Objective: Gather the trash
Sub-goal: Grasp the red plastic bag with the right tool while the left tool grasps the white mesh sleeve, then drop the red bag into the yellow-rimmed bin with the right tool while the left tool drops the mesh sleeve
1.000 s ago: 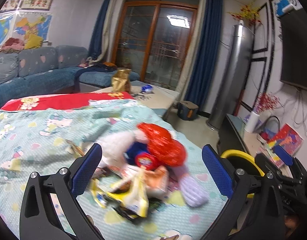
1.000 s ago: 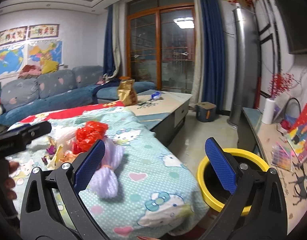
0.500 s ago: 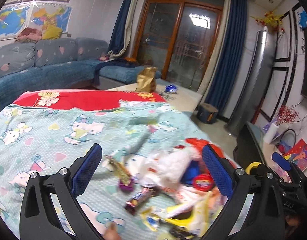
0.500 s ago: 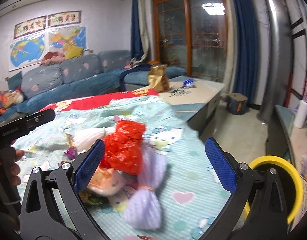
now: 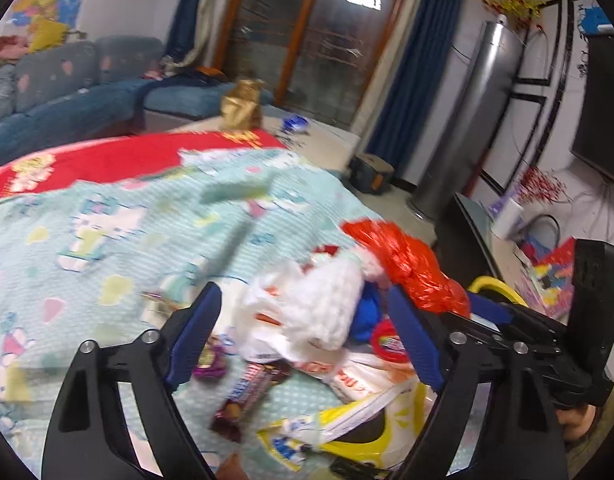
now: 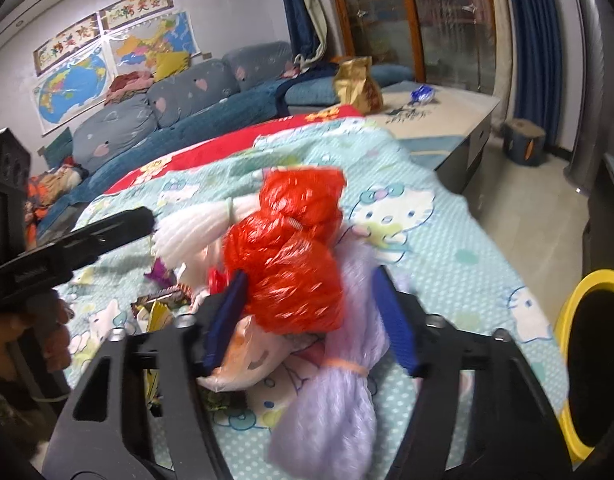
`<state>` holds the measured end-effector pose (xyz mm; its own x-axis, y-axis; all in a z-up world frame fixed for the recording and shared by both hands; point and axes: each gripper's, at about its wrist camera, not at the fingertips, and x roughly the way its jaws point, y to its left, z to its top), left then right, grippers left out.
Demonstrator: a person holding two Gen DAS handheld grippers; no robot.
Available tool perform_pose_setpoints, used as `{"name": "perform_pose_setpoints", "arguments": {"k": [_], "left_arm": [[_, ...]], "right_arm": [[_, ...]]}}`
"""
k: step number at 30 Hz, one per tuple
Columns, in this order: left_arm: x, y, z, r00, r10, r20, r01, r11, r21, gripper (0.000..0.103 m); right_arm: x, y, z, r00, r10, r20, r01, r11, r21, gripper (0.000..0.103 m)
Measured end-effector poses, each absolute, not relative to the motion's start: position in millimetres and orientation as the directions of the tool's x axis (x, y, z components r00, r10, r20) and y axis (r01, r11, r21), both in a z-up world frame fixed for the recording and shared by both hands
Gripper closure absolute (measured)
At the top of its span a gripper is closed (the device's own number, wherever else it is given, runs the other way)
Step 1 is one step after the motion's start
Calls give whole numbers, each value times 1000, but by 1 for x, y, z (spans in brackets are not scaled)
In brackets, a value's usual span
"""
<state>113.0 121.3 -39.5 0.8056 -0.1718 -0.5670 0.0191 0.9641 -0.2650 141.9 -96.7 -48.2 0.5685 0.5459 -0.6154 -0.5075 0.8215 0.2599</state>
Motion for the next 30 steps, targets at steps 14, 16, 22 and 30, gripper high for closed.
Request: {"name": "perform_pose_setpoints", "arguments": {"k": [14,16,22,30], "left_arm": [[124,102,-50,771,-165,-615,49,978,-202,80],[122,101,-47,781,-167,-602,53,978,-203,81],[112,102,-23,822,-162,-546,52,976,-212,83],[110,82,0,837,-176,-518,80,976,-202,83]], "right_arm": [[135,-93,-41,555,599,-577,-564,781,268,92],[133,-95,-37,566,606,-559,-567,778,270,93],[131,-109,-17,618,601,-507,-551,791,267,93],[134,-143,-4,692,540,-478,-488,839,241,93]]}}
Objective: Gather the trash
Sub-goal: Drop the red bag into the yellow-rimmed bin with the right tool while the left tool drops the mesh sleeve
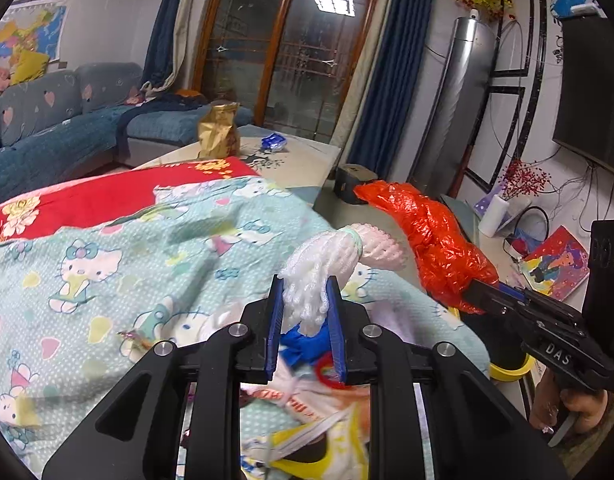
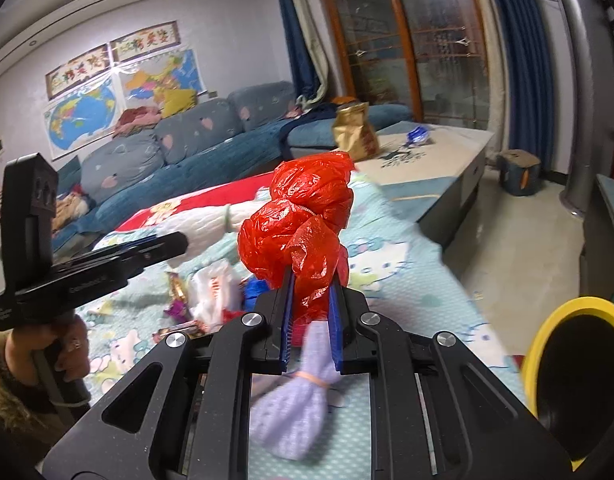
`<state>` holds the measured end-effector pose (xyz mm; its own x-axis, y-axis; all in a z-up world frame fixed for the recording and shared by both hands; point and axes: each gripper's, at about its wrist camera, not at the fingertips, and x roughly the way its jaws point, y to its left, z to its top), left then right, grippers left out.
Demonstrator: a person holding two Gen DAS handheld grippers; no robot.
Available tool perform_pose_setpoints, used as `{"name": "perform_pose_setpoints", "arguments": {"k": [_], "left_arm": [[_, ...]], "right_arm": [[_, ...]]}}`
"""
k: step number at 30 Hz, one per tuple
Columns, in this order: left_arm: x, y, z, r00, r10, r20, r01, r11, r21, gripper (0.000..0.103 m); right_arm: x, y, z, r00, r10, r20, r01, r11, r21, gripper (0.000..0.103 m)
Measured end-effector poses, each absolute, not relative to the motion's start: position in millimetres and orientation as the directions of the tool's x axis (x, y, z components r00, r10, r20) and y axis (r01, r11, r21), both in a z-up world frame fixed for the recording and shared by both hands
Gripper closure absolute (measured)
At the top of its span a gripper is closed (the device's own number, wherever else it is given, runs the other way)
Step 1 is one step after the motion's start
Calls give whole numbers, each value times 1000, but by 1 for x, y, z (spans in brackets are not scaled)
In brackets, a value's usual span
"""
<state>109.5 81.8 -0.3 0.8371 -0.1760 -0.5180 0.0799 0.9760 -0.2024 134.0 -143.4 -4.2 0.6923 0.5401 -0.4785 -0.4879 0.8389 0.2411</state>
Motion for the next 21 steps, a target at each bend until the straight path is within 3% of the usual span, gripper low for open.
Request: {"name": "perform_pose_setpoints", "arguments": {"k": [21], "left_arm": [[122,0,14,814,-281,-509,234,960,-155,83]], "right_arm": [[120,-241,-7,804,345,-484,-272,938,217,93]]}}
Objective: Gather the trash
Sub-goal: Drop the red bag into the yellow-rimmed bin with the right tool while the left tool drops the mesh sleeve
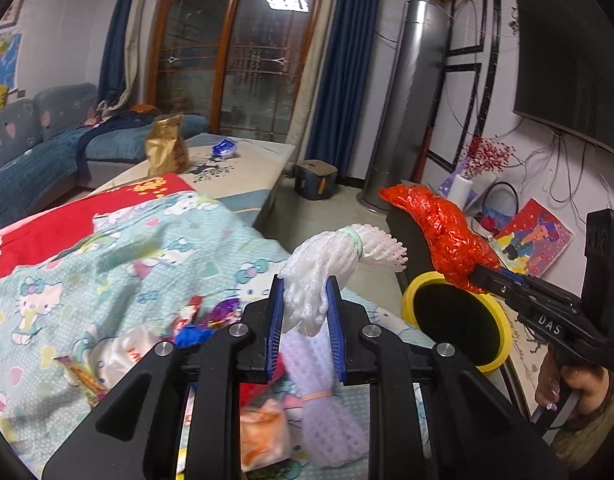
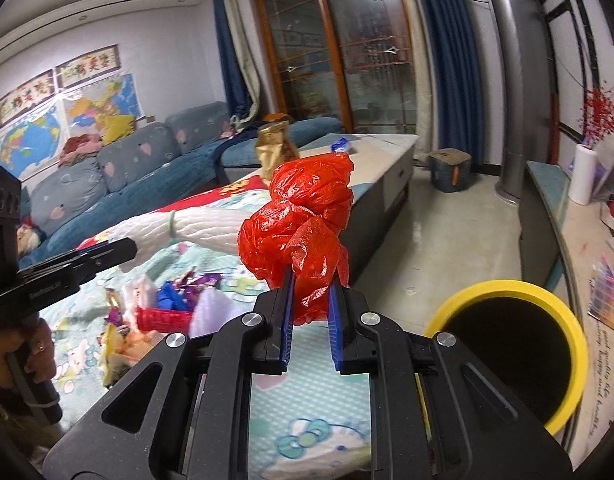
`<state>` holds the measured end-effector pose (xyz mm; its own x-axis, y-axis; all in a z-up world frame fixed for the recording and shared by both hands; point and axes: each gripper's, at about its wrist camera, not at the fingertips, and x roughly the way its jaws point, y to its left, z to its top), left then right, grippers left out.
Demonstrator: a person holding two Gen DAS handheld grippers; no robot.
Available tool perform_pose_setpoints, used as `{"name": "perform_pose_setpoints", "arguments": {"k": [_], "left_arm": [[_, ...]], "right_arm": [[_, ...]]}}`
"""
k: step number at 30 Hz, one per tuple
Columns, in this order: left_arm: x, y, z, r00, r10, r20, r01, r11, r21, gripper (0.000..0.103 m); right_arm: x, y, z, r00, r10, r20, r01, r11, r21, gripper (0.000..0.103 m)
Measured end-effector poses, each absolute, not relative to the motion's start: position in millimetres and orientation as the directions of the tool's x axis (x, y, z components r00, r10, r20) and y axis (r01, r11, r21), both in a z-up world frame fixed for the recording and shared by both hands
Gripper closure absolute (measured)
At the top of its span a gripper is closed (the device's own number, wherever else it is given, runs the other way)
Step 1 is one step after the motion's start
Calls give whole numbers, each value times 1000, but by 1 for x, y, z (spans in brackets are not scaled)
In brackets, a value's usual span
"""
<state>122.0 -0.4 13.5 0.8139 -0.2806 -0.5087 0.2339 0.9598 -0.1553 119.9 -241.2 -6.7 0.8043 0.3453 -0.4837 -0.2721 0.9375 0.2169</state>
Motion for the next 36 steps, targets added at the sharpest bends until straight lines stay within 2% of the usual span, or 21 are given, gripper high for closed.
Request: {"name": "perform_pose_setpoints", "arguments": {"k": [24,36], "left_arm": [[134,-121,-5,714,-418,-561,422,897,-132,83],[145,-180,-24,672,-419,-610,473,877,-82,83]], "right_arm": [[110,-359,-26,834,93,-544,29,977,211,93],[115,-398,-55,775,24,-632,140,968,209,93]]}}
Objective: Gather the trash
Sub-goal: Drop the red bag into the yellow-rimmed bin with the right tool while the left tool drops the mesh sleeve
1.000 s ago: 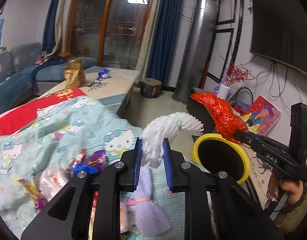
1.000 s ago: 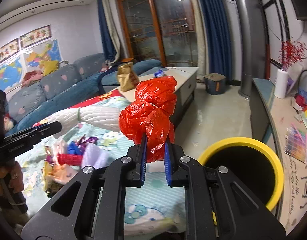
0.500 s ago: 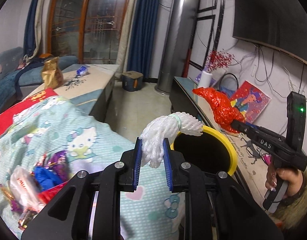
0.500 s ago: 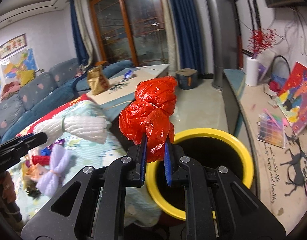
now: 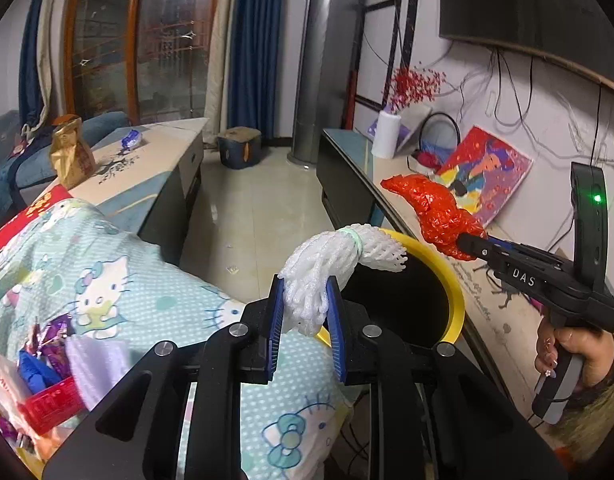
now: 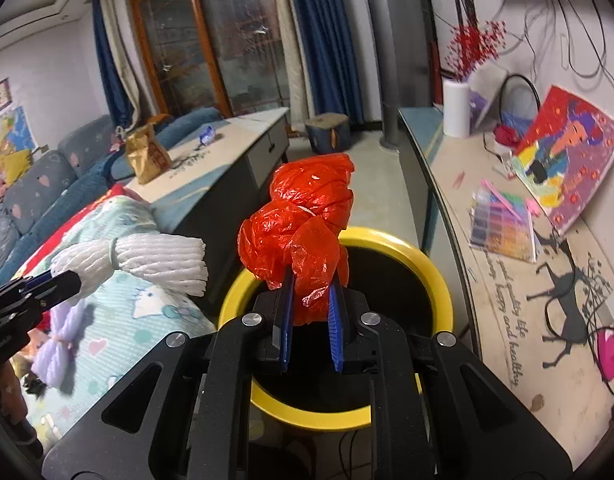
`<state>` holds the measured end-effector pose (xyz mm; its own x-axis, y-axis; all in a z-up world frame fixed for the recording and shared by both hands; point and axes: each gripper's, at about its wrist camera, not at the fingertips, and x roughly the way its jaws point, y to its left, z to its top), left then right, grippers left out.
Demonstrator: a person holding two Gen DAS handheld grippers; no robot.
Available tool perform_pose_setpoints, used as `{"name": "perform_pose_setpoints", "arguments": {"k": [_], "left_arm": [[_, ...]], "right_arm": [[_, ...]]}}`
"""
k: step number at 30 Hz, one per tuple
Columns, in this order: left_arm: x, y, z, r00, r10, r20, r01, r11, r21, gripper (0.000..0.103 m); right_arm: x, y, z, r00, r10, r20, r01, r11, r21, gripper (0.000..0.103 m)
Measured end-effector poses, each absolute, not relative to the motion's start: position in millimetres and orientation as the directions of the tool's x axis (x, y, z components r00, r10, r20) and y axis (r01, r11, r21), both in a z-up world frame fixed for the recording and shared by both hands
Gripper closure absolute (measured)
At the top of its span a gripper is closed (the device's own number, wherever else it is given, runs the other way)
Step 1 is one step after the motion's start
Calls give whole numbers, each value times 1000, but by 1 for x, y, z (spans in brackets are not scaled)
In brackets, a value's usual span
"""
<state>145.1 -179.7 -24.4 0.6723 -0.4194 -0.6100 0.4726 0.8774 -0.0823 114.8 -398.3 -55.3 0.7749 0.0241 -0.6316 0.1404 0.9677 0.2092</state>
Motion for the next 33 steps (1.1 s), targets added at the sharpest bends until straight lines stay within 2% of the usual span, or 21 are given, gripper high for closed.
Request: {"name": "perform_pose_setpoints", "arguments": {"k": [12,14,16,17,18,20,22,25,26,27,33], "left_arm": [[162,-225,-64,593,-406,-695,513,856,-63,82],[165,-233,-69,587,-403,-702,517,854,-58,81],[169,-239,-74,580,-406,-706,522,851,-60,77],[172,-242,-78,569,-413,-711,525,848,-72,65],[173,-242,-79,567,-417,-711,524,848,-80,43],[173,-240,-80,567,-440,-696,517,848,-115,22],[170,-237,-79,574,-450,-684,512,849,-128,20],[166,-229,-75,594,-444,-671,500,857,-124,12],[164,-225,-71,607,-439,-663,491,863,-122,10],[162,-221,-69,617,-436,-655,483,867,-122,9],[151,-184,-52,693,-373,-617,407,909,-93,9]], "right_arm": [[121,-421,-80,709,16,-705,201,954,223,92],[122,-423,-84,699,11,-716,208,953,218,90],[123,-427,-88,689,-5,-725,232,949,214,82],[122,-429,-89,688,-15,-725,245,946,212,65],[121,-430,-89,690,-30,-723,259,943,208,54],[120,-431,-89,692,-38,-720,263,943,202,54],[119,-430,-87,697,-47,-716,265,944,196,53],[120,-422,-84,708,-41,-705,249,949,195,51],[119,-419,-83,715,-38,-698,240,951,193,47],[119,-414,-80,723,-37,-690,230,955,189,39],[116,-376,-64,768,12,-641,131,976,175,36]]}}
